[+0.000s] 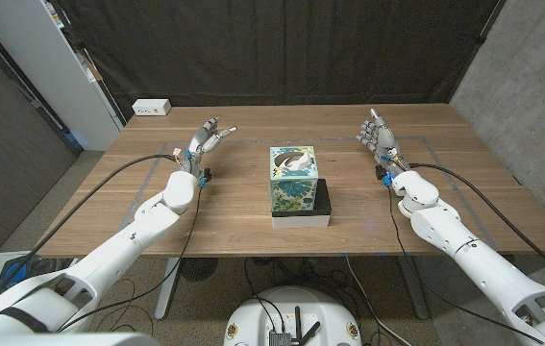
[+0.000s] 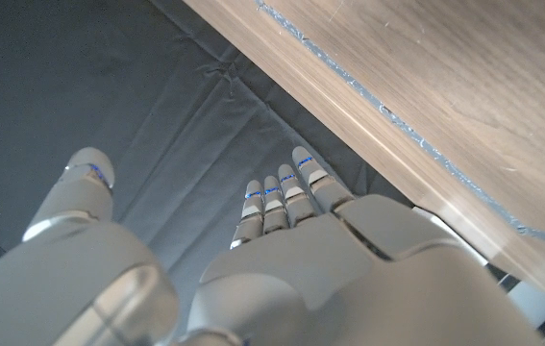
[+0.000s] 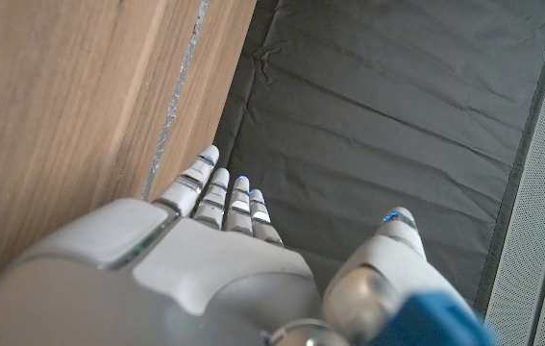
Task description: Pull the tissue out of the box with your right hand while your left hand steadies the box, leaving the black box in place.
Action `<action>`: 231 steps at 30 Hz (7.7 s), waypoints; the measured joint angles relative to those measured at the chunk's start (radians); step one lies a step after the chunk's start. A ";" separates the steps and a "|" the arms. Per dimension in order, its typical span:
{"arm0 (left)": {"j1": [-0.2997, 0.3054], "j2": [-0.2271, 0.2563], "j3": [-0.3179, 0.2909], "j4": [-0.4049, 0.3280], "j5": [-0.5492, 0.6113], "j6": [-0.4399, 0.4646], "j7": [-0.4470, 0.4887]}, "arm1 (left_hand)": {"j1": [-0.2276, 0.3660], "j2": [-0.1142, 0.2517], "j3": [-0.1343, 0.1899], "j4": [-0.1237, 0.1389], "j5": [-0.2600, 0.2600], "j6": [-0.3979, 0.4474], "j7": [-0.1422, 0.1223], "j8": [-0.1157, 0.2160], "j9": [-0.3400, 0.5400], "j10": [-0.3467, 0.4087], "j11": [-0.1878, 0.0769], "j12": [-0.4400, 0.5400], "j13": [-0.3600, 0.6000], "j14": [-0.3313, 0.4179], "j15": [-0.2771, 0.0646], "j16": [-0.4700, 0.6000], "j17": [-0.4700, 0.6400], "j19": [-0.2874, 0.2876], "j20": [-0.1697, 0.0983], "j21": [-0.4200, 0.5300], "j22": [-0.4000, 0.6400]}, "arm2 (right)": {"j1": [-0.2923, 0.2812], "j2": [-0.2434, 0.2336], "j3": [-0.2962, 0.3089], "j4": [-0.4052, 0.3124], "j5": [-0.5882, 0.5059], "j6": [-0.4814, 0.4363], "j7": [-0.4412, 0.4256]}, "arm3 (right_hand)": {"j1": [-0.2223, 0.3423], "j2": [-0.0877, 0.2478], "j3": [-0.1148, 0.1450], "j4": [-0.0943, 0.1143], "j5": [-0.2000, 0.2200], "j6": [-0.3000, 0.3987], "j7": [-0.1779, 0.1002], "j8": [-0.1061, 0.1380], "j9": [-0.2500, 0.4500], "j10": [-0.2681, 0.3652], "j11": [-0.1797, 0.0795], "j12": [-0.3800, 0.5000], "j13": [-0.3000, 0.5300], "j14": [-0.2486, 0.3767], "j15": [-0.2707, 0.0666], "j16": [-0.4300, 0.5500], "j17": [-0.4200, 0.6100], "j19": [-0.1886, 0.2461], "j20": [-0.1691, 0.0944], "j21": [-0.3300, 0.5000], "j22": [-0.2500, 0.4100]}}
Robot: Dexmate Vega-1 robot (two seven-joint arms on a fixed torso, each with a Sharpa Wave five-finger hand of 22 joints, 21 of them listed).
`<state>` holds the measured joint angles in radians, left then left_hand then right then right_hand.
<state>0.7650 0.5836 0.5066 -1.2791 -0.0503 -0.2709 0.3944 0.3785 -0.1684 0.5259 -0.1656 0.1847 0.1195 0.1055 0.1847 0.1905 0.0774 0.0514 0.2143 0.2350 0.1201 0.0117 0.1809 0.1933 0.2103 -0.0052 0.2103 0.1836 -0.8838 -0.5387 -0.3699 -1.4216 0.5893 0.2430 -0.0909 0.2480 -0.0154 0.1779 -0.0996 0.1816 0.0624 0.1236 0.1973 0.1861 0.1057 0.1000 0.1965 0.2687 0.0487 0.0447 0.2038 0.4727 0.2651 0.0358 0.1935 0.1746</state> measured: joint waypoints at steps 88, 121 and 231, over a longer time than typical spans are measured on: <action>0.280 0.118 -0.101 -0.237 0.138 -0.102 0.110 | -0.001 -0.001 -0.074 -0.003 -0.011 0.036 -0.008 0.026 -0.004 0.035 -0.012 0.009 -0.012 0.032 -0.021 0.019 -0.007 0.011 -0.032 -0.008 -0.007 | -0.024 0.012 -0.001 0.060 -0.033 0.125 0.039 | 0.005 0.016 -0.006 -0.014 0.000 0.023 0.002 0.000 0.000 0.022 0.000 0.000 -0.037 0.005 0.005 0.004 -0.019 0.004 0.004 0.000 0.000; 0.517 0.162 -0.208 -0.421 0.150 -0.168 0.097 | 0.008 0.009 -0.081 -0.002 -0.011 0.049 0.006 0.026 -0.004 0.051 0.004 0.009 -0.017 0.045 -0.008 0.019 -0.007 0.020 -0.019 -0.008 -0.004 | -0.026 0.017 -0.004 0.054 -0.055 0.124 0.004 | 0.005 0.016 -0.009 -0.017 0.000 0.034 0.002 0.000 0.000 0.027 -0.005 0.000 -0.046 0.015 -0.004 0.004 -0.028 0.014 0.007 0.000 0.000; 0.338 0.071 -0.064 -0.245 0.050 -0.479 -0.359 | 0.131 0.017 -0.171 -0.008 -0.003 -0.241 0.012 0.017 -0.002 -0.174 0.072 -0.006 0.000 -0.107 0.043 0.014 -0.005 -0.062 0.045 -0.017 -0.009 | -0.232 -0.031 0.049 -0.194 -0.104 0.062 -0.172 | -0.003 0.024 -0.010 -0.026 0.000 0.034 0.002 0.000 0.000 0.027 -0.005 0.000 -0.064 0.014 0.007 0.004 -0.046 0.011 0.011 0.000 0.000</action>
<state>1.1031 0.6542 0.4427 -1.5243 -0.0003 -0.7498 0.0353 0.5098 -0.1511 0.3552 -0.1740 0.1818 -0.1211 0.1180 0.2012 0.1885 -0.0968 0.1231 0.2082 0.2347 0.0128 0.0551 0.1945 0.1884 0.1482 0.0399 0.1937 0.1746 -1.1158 -0.5695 -0.3213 -1.6160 0.4856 0.3046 -0.2627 0.2452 0.0083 0.1682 -0.1257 0.1817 0.0964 0.1252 0.1972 0.1865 0.1324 0.0946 0.1965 0.2044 0.0628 0.0519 0.2078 0.4265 0.2756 0.0466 0.1934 0.1744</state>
